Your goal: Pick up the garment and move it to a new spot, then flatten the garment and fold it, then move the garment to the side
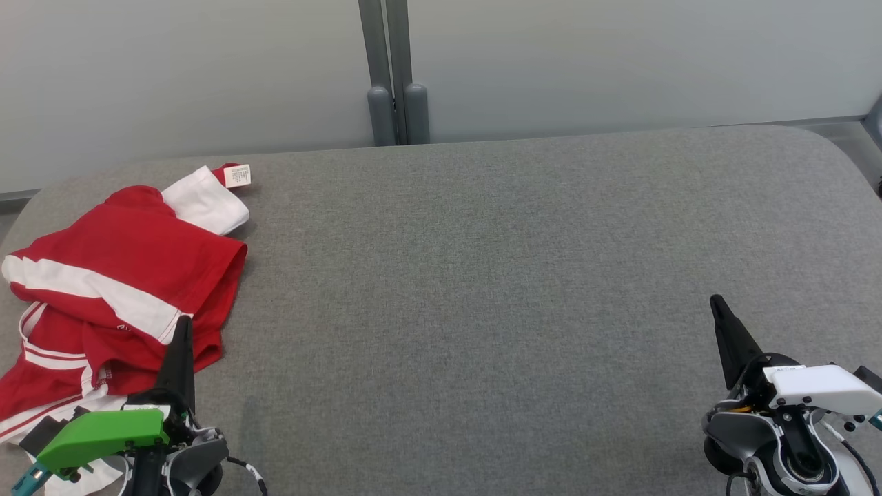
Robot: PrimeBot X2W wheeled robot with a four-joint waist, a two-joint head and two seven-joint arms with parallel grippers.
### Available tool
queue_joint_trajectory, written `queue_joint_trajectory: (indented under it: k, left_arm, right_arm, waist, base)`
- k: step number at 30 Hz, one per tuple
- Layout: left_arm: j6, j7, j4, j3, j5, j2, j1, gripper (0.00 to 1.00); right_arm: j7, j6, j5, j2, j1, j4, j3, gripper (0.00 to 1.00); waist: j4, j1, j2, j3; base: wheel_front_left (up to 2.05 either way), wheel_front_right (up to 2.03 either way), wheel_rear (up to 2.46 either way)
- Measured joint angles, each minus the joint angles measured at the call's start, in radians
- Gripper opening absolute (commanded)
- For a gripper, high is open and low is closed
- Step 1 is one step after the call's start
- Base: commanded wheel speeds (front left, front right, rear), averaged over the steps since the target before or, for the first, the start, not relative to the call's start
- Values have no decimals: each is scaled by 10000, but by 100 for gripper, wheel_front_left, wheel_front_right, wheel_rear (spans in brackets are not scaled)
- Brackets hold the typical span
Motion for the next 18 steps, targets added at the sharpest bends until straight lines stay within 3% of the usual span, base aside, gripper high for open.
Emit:
queue_joint_trajectory:
  k: [18]
  left_arm:
    - [0, 0, 0, 0, 0, 0, 0, 0]
  right_arm:
    - [0, 0, 0, 0, 0, 0, 0, 0]
  waist:
    - [0, 0, 0, 0]
  base:
    - [0, 0, 0]
